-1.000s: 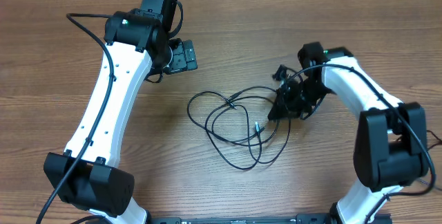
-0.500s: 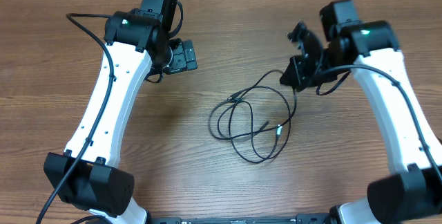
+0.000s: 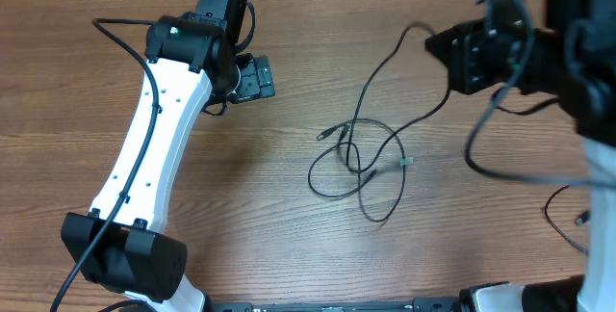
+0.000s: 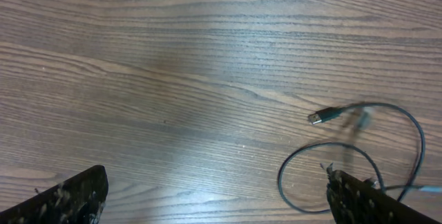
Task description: Untangle cables
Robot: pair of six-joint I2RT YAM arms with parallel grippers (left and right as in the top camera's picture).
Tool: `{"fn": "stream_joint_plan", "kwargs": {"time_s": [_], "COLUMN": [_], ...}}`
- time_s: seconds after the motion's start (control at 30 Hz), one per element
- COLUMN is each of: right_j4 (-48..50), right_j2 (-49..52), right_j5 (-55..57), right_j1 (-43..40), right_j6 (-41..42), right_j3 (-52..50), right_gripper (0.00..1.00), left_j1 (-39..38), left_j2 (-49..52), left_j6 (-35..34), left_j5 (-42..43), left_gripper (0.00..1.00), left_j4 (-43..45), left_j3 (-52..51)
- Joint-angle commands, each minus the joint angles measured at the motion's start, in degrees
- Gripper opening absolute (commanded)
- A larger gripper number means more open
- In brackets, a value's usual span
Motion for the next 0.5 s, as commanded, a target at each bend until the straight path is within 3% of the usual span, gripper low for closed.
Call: {"fn": "stream_joint_plan", "kwargs": {"time_s": [0.0,0.2,0.47], "right_j4": [0.3,0.7,4.7], "right_j2": [-1.5,-1.5,-1.5], "right_j5": [3.5,6.4,6.3], "right_j1": [-0.1,-0.1,-0.1], "right_j6": [0.4,0.4,4.8], "right_j3": [7.9,17.1,21.4], "right_gripper": [0.04,0.04,0.04], "left_j1": [-0.4,-0.4,-0.4], "left_j2": [-1.4,-1.4,-1.4], "left_j6": [0.0,0.0,0.0], "left_j5": [0.3,0.2,0.3], "left_gripper": [0.99,1.00,0.99], "left_j4": [0.1,0.1,0.1], "left_j3": [0.9,0.9,0.9]}}
